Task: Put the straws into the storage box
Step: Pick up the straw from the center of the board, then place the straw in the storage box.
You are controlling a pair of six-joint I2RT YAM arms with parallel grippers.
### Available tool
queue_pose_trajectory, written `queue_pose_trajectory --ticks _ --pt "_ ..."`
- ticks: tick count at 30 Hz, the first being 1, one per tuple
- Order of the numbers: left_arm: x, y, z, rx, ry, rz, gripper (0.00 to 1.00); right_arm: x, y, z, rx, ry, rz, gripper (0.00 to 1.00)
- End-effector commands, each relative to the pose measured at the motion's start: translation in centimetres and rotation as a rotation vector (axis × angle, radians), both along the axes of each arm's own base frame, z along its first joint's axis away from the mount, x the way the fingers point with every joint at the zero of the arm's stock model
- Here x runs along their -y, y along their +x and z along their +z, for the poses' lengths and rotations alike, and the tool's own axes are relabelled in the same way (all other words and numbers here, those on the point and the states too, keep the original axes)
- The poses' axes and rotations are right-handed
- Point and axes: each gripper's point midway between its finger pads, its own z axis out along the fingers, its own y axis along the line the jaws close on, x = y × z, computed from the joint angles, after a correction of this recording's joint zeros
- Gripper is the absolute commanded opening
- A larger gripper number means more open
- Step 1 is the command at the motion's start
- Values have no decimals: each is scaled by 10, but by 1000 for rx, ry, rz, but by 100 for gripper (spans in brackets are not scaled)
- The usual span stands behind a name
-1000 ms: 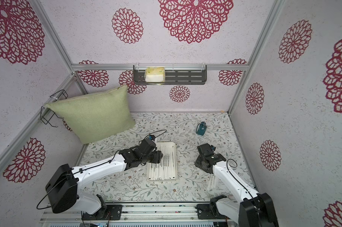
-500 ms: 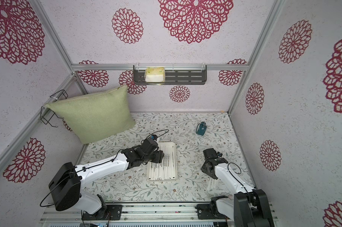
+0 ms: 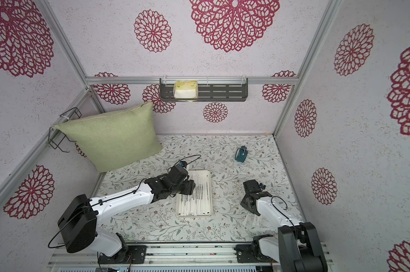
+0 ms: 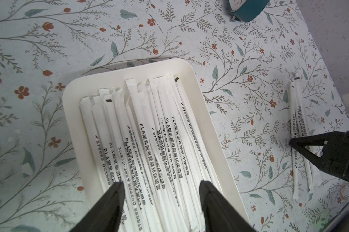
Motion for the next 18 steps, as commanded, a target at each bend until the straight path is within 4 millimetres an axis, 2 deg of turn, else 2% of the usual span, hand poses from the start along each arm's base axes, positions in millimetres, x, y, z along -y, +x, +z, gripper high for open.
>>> queue_pose_trajectory --ticks 1,4,8,11,13,15,18 --pt "-27 8 2 12 -10 81 66 -39 14 12 38 56 131 12" --pt "-52 9 -1 -3 -26 154 66 -82 25 30 65 81 252 10" --pt "-92 8 -3 -30 -53 277 66 -145 44 72 153 138 366 9" --pt "-111 4 -2 -35 -57 328 66 -195 50 97 195 203 442 8" --pt "-116 1 0 -32 -58 340 66 -225 50 107 213 244 489 8" --pt "-119 0 0 -32 -63 347 66 -245 48 108 214 261 520 8" --pt "-117 -1 -1 -39 -77 349 66 -253 46 91 175 253 535 8"
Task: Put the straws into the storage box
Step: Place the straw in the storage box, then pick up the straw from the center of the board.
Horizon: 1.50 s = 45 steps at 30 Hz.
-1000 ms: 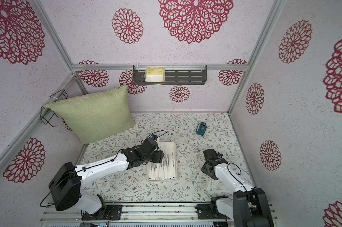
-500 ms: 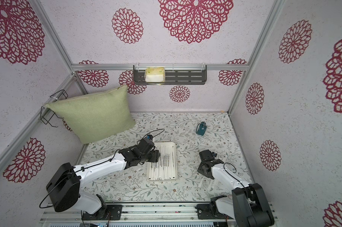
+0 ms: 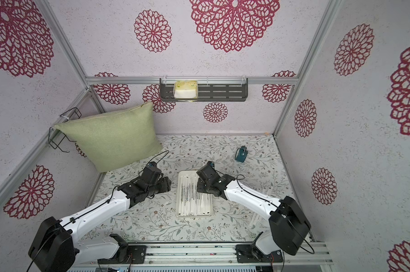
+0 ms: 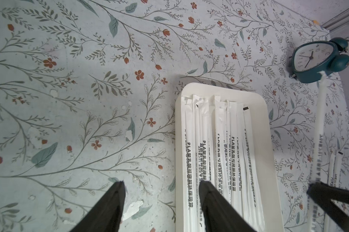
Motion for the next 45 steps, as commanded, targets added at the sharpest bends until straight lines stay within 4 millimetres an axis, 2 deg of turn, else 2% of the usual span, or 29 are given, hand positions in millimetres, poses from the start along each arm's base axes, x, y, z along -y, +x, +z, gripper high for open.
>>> queue_pose_trajectory --ticks 1,5,13,20,24,30,32,35,37,40,43,45 --pt "-2 -3 -4 -20 -15 14 66 2 -2 -20 -52 -36 -17 8" --pt "3 -2 -5 -23 -29 1 66 15 6 -36 -68 -62 -36 10" --pt "5 -1 -8 -32 -15 -18 66 20 10 -65 -113 -120 -19 11" --pt "5 -1 -9 -30 -11 -22 66 20 12 -75 -124 -152 3 11" --pt "6 1 -7 -25 -9 -24 66 21 11 -68 -125 -154 5 18" --pt "11 8 3 -7 -18 -33 65 31 15 -31 -80 -156 -23 28" --pt "17 10 9 7 -5 -56 66 45 14 -20 -76 -151 -66 28" --pt "37 12 23 40 19 -118 65 91 12 -15 -84 -127 -185 29" --pt "62 10 27 47 26 -186 65 133 6 -23 -105 -109 -293 30" --pt "107 4 24 37 36 -296 65 190 -6 -33 -116 -120 -442 37" --pt "146 -3 15 22 43 -377 66 233 -24 -45 -138 -153 -566 44" --pt "167 -8 10 14 33 -417 66 256 -36 -54 -166 -183 -633 48"
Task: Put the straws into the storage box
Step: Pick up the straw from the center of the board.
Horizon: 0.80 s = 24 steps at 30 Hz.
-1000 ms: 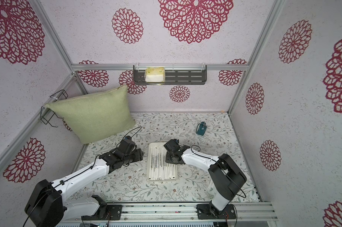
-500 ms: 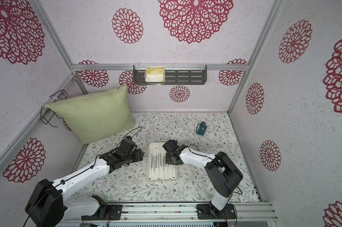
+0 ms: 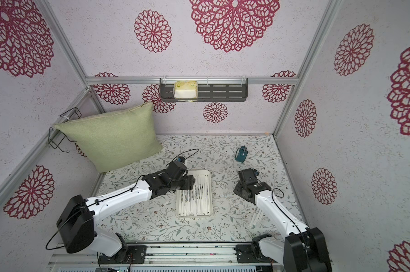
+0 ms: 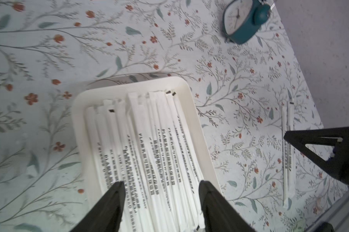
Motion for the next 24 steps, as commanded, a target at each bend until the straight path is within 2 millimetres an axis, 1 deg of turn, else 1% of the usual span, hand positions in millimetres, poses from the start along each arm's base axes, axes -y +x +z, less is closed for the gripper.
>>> queue_pose_trajectory --ticks 1,3,6,8,13,19,21,24 --pt "32 -9 -8 -8 3 -87 66 34 -24 -14 -66 -59 -94 50" --pt "45 -12 -11 -15 1 -119 66 45 -29 -21 -81 -75 -127 52" --pt "54 -15 -13 -22 9 -151 66 54 -28 -22 -84 -110 -160 53" --pt "54 -16 -13 -21 13 -157 66 60 -31 -27 -97 -132 -194 53" --pt "49 -16 -16 -15 24 -153 66 61 -35 -46 -108 -112 -200 53" --pt "47 -17 -17 -12 28 -149 66 54 -34 -57 -110 -84 -167 46" --pt "44 -16 -16 -6 30 -144 66 51 -33 -60 -111 -70 -148 40" --pt "40 -15 -16 0 33 -138 66 40 -31 -62 -114 -76 -78 31"
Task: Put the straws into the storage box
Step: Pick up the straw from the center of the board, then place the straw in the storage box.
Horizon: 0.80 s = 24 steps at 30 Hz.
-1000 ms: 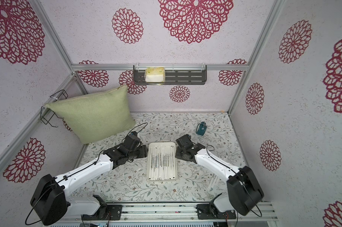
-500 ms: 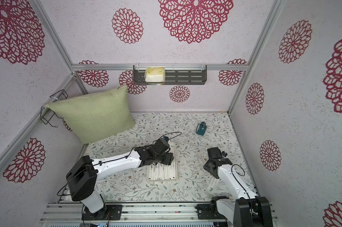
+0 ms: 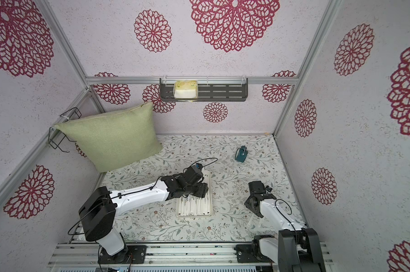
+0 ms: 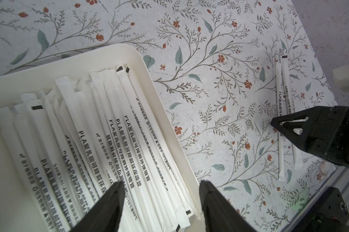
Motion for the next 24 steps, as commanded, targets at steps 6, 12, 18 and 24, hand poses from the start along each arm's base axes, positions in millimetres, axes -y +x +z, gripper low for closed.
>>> queue_pose_trajectory --ticks 6,12,18,24 --pt "-22 9 12 52 5 37 66 -53 19 0 -3 18 244 19" --pt "-58 17 12 62 21 131 66 -98 33 9 5 1 392 11" --pt "-109 26 16 65 -3 267 66 -142 48 36 77 44 500 4" --pt "-158 32 19 67 -42 410 66 -212 59 87 170 132 610 3"
